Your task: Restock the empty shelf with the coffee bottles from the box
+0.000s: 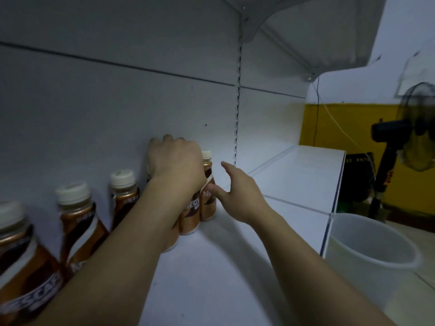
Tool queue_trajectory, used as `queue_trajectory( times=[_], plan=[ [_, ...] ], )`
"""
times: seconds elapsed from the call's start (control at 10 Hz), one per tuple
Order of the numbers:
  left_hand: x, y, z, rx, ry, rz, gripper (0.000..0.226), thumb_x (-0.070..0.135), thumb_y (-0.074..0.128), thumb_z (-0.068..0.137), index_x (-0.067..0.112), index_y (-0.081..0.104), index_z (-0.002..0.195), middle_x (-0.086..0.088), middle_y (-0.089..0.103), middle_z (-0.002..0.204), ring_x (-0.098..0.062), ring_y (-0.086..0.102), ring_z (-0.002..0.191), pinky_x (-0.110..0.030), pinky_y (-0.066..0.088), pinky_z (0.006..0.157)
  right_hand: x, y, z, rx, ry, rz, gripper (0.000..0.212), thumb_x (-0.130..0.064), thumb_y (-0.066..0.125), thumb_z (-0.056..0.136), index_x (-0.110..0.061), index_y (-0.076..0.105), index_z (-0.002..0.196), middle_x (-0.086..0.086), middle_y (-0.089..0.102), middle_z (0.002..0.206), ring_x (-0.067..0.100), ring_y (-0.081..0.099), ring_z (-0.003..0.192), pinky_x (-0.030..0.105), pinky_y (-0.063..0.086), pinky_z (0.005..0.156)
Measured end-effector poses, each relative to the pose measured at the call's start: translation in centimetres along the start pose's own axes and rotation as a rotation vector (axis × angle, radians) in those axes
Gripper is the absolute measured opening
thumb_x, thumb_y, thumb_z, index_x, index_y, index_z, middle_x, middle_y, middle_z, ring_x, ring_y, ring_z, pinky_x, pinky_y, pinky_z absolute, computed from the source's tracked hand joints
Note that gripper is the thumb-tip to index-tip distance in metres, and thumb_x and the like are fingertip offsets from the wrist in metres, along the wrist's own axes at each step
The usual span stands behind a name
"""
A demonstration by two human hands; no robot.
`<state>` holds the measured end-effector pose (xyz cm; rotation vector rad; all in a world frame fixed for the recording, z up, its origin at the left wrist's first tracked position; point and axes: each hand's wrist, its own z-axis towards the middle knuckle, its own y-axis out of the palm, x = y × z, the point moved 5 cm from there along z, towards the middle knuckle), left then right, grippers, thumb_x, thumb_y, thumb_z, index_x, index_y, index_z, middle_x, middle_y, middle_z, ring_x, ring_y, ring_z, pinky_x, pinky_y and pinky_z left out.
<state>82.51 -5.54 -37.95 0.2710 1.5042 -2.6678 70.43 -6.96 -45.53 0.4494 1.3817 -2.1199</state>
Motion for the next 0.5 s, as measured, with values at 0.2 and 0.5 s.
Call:
queue_trajectory(
  times=[0.2, 0.5],
  plan=[
    [0.0, -1.4, -2.0, -0.053, 0.038, -0.017, 0.048, 0.063, 0.057, 0.079, 0.018, 0.055, 0.097, -0.006, 0.061, 0.098, -0.025, 0.052, 0.098, -0.039, 0.036, 0.087, -1.8, -6.5, -4.4, 0.054, -0.129, -0.134, 0.086, -0.054, 0.061, 0.085, -0.025, 0.018, 0.153, -0.002, 0.028, 0.157, 0.019, 0.029, 0.143, 0.037, 0.028, 0.113],
    [2.9, -6.9, -8.8, 0.060, 0.204, -0.171, 0.061, 0.074, 0.047, 0.074, 0.028, 0.059, 0.113, 0.003, 0.064, 0.115, -0.022, 0.054, 0.108, -0.040, 0.036, 0.092, -1.3, -13.2, -11.2, -0.010, -0.178, -0.055, 0.089, -0.054, 0.065, 0.082, -0.026, 0.020, 0.153, -0.004, 0.026, 0.158, 0.016, 0.025, 0.144, 0.034, 0.026, 0.116]
  ],
)
